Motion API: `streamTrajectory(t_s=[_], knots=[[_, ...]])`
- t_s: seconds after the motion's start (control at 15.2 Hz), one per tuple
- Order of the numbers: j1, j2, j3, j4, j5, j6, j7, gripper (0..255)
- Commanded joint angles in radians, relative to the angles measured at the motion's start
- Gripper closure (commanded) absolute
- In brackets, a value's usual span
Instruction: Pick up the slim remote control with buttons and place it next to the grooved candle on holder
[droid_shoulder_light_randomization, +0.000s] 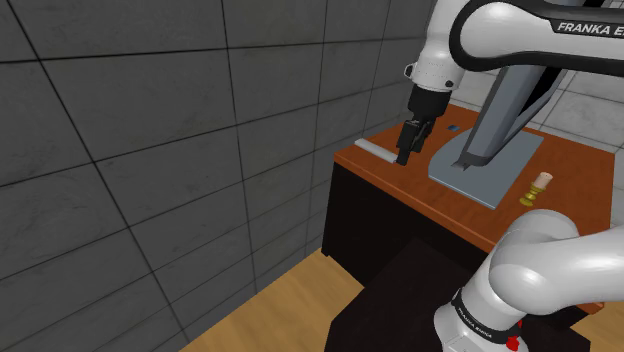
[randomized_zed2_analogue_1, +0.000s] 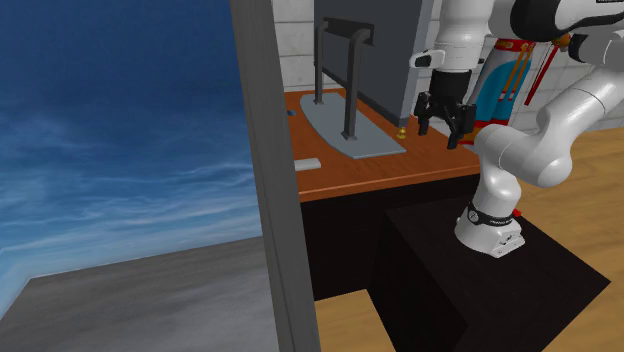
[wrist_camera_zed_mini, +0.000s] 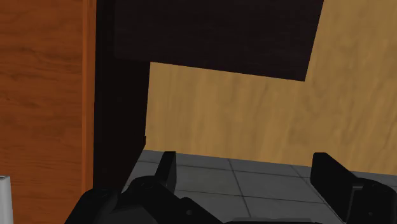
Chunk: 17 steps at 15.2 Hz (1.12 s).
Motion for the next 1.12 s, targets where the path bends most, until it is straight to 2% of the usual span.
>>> streamTrajectory(t_s=[0.0, 0.59, 1.06], knots=[[0.000, 0.000, 0.000, 0.000, 0.000, 0.000, 0.000, 0], [-0.048, 0.229, -0.137, 0.024, -0.096, 0.210, -0.163, 0], [-0.069, 0.454, -0.235, 0.116, -0.120, 0.352, -0.286, 0]])
